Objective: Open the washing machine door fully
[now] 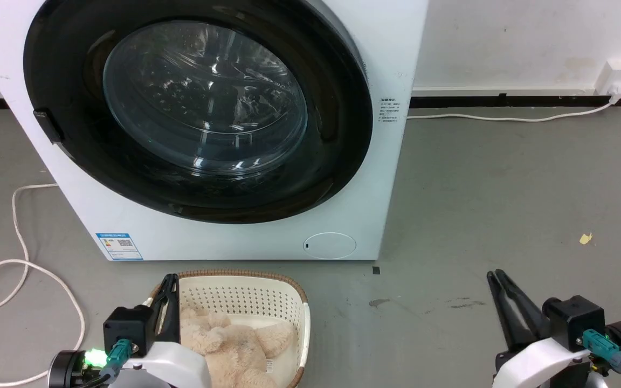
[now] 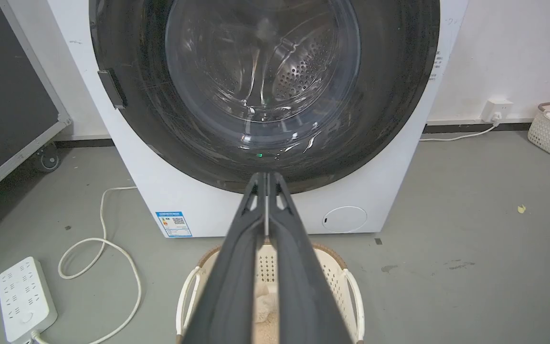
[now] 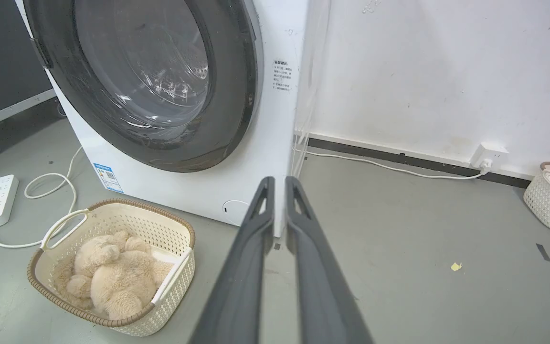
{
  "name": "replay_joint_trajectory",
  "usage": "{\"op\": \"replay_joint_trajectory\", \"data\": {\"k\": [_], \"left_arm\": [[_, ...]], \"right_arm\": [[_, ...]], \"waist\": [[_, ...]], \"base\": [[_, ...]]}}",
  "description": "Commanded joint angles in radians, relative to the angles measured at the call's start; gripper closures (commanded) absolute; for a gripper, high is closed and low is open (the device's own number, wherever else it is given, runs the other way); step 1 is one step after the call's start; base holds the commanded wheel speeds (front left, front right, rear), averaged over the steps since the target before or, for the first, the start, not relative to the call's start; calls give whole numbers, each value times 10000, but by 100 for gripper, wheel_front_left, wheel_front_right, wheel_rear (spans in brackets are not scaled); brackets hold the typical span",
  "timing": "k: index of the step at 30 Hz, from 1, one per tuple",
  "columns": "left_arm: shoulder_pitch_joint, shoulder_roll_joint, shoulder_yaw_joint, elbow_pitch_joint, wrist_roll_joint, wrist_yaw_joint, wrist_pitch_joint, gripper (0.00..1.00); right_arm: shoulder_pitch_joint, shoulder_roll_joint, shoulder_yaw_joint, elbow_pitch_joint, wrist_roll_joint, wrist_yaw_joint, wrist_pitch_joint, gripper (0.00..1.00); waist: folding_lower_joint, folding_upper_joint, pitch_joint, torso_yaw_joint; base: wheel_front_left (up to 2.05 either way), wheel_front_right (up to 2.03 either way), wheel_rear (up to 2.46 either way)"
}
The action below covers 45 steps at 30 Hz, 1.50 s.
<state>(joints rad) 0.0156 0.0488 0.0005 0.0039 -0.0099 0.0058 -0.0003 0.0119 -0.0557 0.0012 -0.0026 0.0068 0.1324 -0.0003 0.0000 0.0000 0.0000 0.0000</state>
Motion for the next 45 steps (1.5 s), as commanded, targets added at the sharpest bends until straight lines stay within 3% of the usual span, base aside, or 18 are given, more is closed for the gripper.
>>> {"op": "replay_joint_trajectory", "data": {"k": [1, 28, 41, 42, 44, 45], "left_arm": [[2, 0, 0, 2, -8, 0, 0, 0], [-48, 3, -337, -29, -180, 91, -501, 0], [-360, 4, -713, -178, -329, 239, -814, 0], [-394, 4, -741, -183, -347, 255, -835, 0], [-469, 5, -784, -212, -402, 300, -877, 0], [-505, 5, -809, -224, -422, 314, -898, 0]], "right_arm": [[2, 0, 0, 0, 0, 0, -2, 0], [99, -157, 102, -108, 349, -3, -503, 0], [-282, -680, 219, -298, 680, -5, -815, 0], [-334, -747, 241, -298, 730, -5, -830, 42], [-468, -896, 272, -316, 850, -6, -837, 100], [-544, -984, 292, -331, 910, -6, -824, 100]], "waist": [[0, 0, 0, 0], [0, 0, 259, 165], [0, 0, 1015, 484], [0, 0, 1072, 516], [0, 0, 1193, 589], [0, 0, 1251, 626]], "base": [[0, 0, 0], [0, 0, 0], [0, 0, 0], [0, 0, 0], [0, 0, 0], [0, 0, 0]]}}
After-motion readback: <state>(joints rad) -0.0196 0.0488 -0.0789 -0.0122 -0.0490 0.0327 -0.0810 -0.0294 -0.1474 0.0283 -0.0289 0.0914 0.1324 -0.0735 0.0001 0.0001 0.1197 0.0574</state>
